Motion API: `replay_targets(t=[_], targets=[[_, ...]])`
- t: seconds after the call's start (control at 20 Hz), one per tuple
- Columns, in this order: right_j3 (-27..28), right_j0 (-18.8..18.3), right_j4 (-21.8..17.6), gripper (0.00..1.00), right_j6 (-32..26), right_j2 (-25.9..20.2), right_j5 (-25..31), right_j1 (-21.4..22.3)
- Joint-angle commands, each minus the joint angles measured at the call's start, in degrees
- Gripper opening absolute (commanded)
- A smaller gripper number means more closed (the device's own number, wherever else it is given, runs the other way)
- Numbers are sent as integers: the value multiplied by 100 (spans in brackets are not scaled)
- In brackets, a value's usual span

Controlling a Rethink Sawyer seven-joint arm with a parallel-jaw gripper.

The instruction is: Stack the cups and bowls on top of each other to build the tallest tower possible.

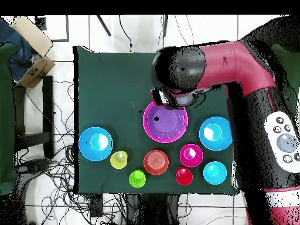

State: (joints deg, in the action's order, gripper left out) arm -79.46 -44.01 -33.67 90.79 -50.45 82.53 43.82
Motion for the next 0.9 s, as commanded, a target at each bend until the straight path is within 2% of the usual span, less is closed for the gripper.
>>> replay_targets(t=[0.05, 0.55, 0.7, 0.9], targets=[[-342, -547, -304, 100, -2104, -29, -568, -443], [-512, -1167, -380, 100, -2806, -289, -718, -608], [-478, -1161, -406, 100, -2814, -304, -719, -658], [-643, -1108, -513, 100, -2580, -241, -998, -730]])
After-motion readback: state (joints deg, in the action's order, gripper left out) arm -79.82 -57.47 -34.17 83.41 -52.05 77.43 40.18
